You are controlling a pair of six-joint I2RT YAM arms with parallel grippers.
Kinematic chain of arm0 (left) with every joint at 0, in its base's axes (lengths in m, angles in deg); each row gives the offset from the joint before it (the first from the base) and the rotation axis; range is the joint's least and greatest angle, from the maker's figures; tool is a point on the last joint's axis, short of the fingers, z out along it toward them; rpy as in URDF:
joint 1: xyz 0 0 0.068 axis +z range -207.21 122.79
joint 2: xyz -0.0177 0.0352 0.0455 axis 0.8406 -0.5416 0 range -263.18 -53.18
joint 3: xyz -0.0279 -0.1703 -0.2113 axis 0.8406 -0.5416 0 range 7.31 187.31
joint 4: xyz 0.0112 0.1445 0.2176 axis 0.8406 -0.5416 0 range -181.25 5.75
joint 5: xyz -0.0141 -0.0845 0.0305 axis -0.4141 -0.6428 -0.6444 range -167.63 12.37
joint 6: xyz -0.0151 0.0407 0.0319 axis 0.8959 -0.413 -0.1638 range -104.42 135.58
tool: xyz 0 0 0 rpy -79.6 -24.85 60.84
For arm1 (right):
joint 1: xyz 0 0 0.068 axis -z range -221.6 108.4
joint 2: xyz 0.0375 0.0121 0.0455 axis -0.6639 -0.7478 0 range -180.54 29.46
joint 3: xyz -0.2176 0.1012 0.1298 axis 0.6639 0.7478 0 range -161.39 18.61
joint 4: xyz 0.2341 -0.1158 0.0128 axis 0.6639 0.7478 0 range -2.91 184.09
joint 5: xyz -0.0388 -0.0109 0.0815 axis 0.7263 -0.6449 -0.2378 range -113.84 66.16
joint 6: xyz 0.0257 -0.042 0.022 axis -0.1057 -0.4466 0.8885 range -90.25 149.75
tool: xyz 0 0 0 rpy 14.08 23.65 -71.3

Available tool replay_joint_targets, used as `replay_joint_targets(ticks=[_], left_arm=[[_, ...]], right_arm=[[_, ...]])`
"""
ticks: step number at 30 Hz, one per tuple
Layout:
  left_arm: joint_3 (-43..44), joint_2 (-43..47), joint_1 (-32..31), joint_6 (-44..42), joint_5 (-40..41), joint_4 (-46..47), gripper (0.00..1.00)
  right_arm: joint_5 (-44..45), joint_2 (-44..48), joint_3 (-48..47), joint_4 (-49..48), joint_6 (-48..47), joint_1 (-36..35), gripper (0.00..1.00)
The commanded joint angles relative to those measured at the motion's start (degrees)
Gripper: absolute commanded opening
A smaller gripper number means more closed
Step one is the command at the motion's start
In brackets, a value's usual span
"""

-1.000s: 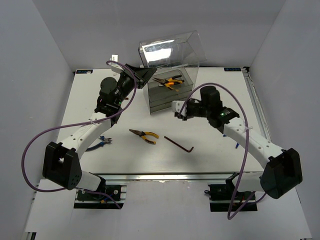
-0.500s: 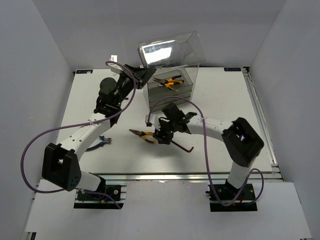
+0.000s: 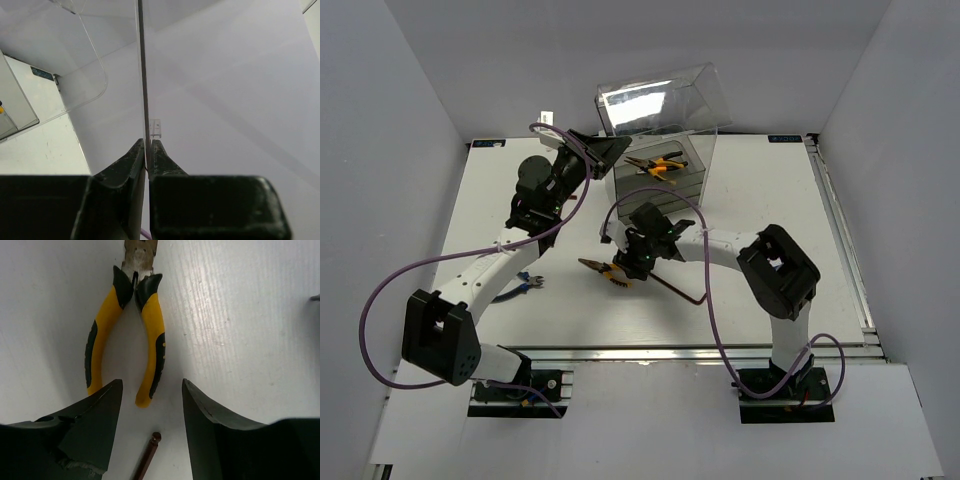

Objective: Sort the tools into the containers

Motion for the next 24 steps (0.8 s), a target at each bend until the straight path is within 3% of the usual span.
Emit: replay_joint_targets(ticks=[1, 7, 14, 15, 24], left_arm=[[0.78, 3.97, -0.03, -1.04, 0.24, 2.83, 0.16], [1.30, 3.61, -0.03, -1.04, 0.07, 2.57, 0.16], [1.22, 3.18, 0.06, -0.95, 0.07, 3.09, 0.16], [1.13, 3.18, 0.06, -0.87, 0.07, 3.18, 0.16], [1.30, 3.35, 0.06, -1.13, -0.11, 3.18, 0.16]], right_arm=[[2.41, -1.19, -1.23, -2.77, 2.64, -1.49, 0.57], [6.37, -3.04, -0.97, -4.28, 3.08, -1.94, 0.50], [4.70, -2.07, 0.97, -4.02, 1.67, -1.94, 0.03], [4.44, -0.94, 1.40, -4.19, 1.50, -1.85, 0.00], [-2.33, 14.53, 2.38, -2.44, -1.84, -0.71, 0.00]])
